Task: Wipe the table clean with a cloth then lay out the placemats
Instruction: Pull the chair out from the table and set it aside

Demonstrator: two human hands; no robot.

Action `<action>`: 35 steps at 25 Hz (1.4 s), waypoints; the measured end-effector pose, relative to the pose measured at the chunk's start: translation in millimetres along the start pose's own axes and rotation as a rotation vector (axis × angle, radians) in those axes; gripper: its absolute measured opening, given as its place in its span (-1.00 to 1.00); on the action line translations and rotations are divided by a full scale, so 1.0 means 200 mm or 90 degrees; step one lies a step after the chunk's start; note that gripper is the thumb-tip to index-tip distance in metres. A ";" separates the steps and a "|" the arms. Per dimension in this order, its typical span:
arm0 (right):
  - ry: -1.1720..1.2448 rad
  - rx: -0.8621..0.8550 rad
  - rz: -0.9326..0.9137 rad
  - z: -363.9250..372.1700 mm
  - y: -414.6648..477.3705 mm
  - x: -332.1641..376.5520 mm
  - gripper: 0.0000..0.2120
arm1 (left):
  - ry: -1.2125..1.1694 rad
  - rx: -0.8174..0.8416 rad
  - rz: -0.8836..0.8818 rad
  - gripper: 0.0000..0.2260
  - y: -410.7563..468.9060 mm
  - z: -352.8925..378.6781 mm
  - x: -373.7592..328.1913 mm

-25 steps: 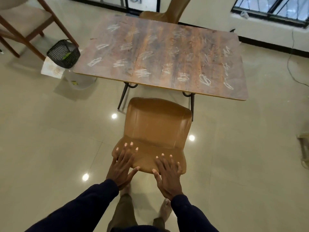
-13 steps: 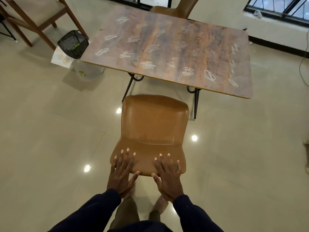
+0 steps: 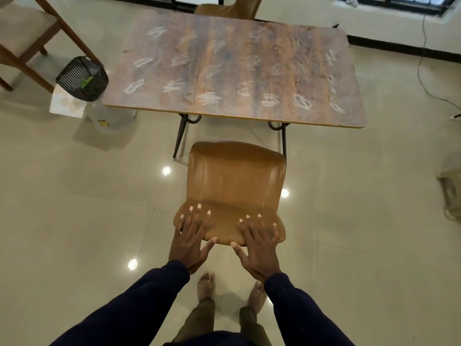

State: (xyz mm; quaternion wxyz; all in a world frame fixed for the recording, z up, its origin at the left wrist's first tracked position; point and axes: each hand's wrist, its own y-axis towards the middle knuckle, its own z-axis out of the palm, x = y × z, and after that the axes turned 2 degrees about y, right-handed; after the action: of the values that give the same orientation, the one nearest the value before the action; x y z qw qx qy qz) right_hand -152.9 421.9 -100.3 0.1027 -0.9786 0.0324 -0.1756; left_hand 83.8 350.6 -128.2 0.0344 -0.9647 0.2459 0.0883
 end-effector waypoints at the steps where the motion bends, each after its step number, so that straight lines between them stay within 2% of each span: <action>1: 0.007 -0.001 0.010 0.01 0.00 0.03 -0.32 | 0.000 0.003 0.011 -0.34 0.02 -0.01 0.03; 4: 0.017 0.004 0.024 0.00 0.00 0.02 -0.33 | 0.005 0.006 0.033 -0.33 0.04 -0.02 0.04; 11: 0.047 0.012 -0.001 -0.03 -0.03 -0.07 -0.24 | -0.005 0.004 -0.011 -0.34 -0.03 0.00 -0.07; 16: 0.035 0.031 0.007 -0.06 0.01 -0.05 -0.25 | -0.007 -0.011 -0.009 -0.34 -0.01 -0.03 -0.06; 21: 0.021 0.035 0.034 -0.09 0.08 -0.02 -0.14 | -0.009 0.000 0.000 -0.34 0.08 -0.05 -0.01; 26: 0.017 0.032 0.059 -0.10 0.09 0.01 -0.02 | -0.014 -0.024 0.057 -0.36 0.11 -0.03 0.04; 32: 0.013 0.034 0.076 -0.08 0.12 0.05 -0.09 | -0.013 -0.040 0.056 -0.34 0.14 -0.03 0.08; 35: 0.010 0.042 0.078 -0.08 0.12 0.05 -0.06 | -0.020 -0.036 0.042 -0.34 0.13 -0.03 0.06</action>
State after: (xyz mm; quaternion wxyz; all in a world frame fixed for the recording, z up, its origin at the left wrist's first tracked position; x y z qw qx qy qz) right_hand -149.5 394.1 -87.1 0.1454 -0.9693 0.0870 -0.1780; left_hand 82.9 321.5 -124.4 0.0081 -0.9552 0.2741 0.1114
